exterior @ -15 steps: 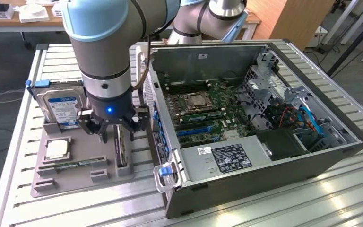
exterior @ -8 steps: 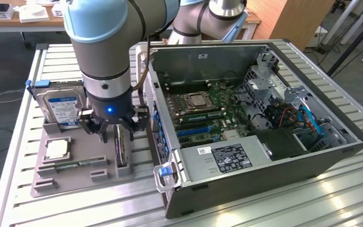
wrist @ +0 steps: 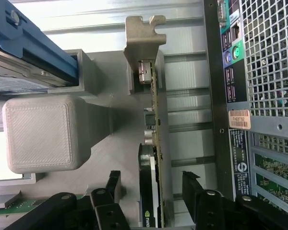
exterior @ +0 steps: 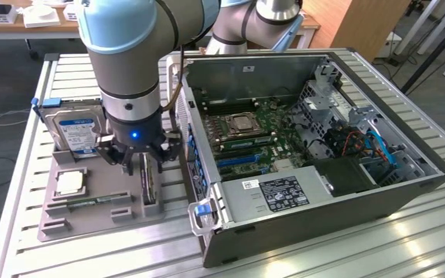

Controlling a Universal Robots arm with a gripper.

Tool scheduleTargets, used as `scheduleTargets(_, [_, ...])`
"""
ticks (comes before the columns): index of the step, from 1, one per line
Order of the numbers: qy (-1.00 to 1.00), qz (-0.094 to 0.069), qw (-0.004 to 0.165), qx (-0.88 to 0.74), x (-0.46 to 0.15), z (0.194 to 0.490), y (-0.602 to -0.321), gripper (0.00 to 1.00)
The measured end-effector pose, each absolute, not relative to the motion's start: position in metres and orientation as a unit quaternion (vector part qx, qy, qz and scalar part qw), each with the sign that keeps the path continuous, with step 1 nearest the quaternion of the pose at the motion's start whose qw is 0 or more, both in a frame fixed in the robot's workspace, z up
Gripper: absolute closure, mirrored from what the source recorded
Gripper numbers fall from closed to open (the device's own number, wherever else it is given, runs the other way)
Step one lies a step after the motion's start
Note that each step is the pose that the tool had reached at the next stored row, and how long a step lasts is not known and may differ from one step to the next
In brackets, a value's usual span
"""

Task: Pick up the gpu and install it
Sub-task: 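Pick up the gpu and move the gpu toward the slot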

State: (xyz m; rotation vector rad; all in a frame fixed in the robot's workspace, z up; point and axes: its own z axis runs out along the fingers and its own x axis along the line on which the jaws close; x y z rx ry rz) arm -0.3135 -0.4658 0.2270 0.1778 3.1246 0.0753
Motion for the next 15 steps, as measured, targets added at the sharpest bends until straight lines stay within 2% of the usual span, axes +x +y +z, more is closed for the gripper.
scheduleTargets(1, [0.998, 0.024, 0.005, 0.057, -0.3135, 0.2269, -0.4658, 0.43])
scheduleTargets(2, [0.998, 0.024, 0.005, 0.057, -0.3135, 0.2269, -0.4658, 0.43])
scheduleTargets(3, [0.998, 0.024, 0.005, 0.057, -0.3135, 0.2269, -0.4658, 0.49])
scheduleTargets(4, [0.998, 0.024, 0.005, 0.057, -0.3135, 0.2269, -0.4658, 0.49])
scheduleTargets(6, [0.998, 0.024, 0.005, 0.057, -0.3135, 0.2269, -0.4658, 0.61])
scheduleTargets(7, [0.998, 0.024, 0.005, 0.057, -0.3134, 0.2269, -0.4658, 0.61])
scheduleTargets(9, [0.998, 0.024, 0.005, 0.057, -0.3135, 0.2270, -0.4658, 0.72])
scheduleTargets(15, [0.998, 0.024, 0.005, 0.057, -0.3134, 0.2272, -0.4658, 0.73])
